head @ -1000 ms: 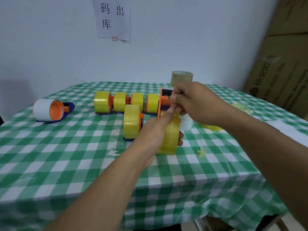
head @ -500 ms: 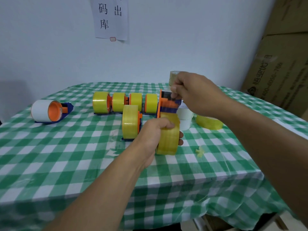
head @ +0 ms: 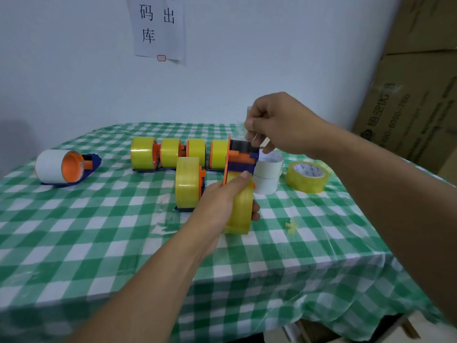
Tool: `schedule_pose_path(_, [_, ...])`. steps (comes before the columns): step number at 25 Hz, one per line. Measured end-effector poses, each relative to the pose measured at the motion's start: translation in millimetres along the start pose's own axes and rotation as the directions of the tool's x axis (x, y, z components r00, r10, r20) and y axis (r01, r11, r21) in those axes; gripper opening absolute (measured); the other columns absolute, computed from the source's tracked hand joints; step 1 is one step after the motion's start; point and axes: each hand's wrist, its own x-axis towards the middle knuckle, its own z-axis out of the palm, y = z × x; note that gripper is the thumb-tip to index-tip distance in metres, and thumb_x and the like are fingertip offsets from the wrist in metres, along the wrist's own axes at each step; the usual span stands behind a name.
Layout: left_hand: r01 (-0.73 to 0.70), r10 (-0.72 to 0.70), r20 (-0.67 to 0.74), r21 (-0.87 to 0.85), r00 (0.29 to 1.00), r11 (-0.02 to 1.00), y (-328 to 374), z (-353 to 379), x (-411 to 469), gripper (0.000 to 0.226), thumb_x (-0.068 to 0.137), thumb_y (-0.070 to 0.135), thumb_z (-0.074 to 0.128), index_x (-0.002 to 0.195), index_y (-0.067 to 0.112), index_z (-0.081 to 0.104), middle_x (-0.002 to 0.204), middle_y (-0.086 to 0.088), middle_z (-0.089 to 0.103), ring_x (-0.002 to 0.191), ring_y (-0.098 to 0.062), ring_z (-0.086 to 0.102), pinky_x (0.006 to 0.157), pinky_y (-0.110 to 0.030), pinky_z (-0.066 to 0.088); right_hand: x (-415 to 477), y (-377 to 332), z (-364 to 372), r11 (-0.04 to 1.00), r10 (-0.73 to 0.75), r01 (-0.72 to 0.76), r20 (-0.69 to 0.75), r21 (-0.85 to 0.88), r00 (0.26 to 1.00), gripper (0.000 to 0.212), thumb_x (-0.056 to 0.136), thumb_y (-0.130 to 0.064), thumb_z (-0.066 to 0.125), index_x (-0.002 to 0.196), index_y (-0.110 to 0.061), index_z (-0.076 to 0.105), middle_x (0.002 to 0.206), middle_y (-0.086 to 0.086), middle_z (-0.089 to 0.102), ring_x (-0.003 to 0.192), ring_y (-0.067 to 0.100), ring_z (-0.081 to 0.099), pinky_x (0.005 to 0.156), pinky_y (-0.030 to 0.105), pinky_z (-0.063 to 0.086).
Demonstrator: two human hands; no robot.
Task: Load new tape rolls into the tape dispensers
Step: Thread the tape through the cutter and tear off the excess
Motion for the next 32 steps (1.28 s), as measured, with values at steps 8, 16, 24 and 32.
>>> schedule_pose_path(8, [-0.016, 0.016, 0.017, -0.002, 1.000, 1.000, 0, -1, 1, 0.033, 0.096, 0.036, 0.061, 0.100, 0.005, 0.070, 0.078, -0.015, 0.075, 0.068, -0.026, 0.072, 0.071, -0.036, 0.058, 4, 3, -4, 0.998, -0.058, 0.057, -0.022, -0.018, 0.998, 0.015, 0.099, -0.004, 0.054, 0.096, -0.016, 0.062, 0.077, 0.004, 0.065, 0.065, 0.014, 0.061, 0.063, 0.033, 0.059])
schedule_pose_path(16, [-0.016, 0.016, 0.023, -0.008, 1.000, 1.000, 2, -6, -1, 0.036, 0.096, 0.038, 0.061, 0.102, 0.004, 0.070, 0.080, -0.016, 0.076, 0.068, -0.025, 0.072, 0.072, -0.036, 0.059, 5, -1, 1, 0.994, -0.090, 0.087, -0.042, -0.073, 0.995, 0.016, 0.099, -0.007, 0.058, 0.091, -0.014, 0.071, 0.081, 0.008, 0.071, 0.074, 0.016, 0.064, 0.083, 0.038, 0.057])
schedule_pose_path(24, [-0.032, 0.033, 0.018, -0.024, 0.999, 0.999, 0, -4, -3, 0.036, 0.096, 0.040, 0.060, 0.098, 0.005, 0.070, 0.076, -0.016, 0.074, 0.065, -0.025, 0.070, 0.069, -0.035, 0.058, 9, 7, 6, 0.992, 0.000, 0.021, -0.159, 0.126, 0.987, 0.011, 0.085, -0.007, 0.078, 0.093, -0.010, 0.071, 0.065, 0.008, 0.068, 0.059, 0.020, 0.067, 0.073, 0.039, 0.062])
schedule_pose_path(32, [-0.062, 0.060, -0.030, -0.050, 0.998, 0.997, -4, -3, -3, 0.038, 0.099, 0.042, 0.055, 0.094, 0.008, 0.071, 0.079, -0.018, 0.075, 0.067, -0.027, 0.071, 0.067, -0.035, 0.059, 13, 3, -2, 0.983, 0.143, -0.142, -0.005, 0.117, 0.990, 0.017, 0.089, -0.016, 0.074, 0.073, -0.014, 0.069, 0.087, 0.011, 0.063, 0.081, 0.020, 0.057, 0.075, 0.036, 0.054])
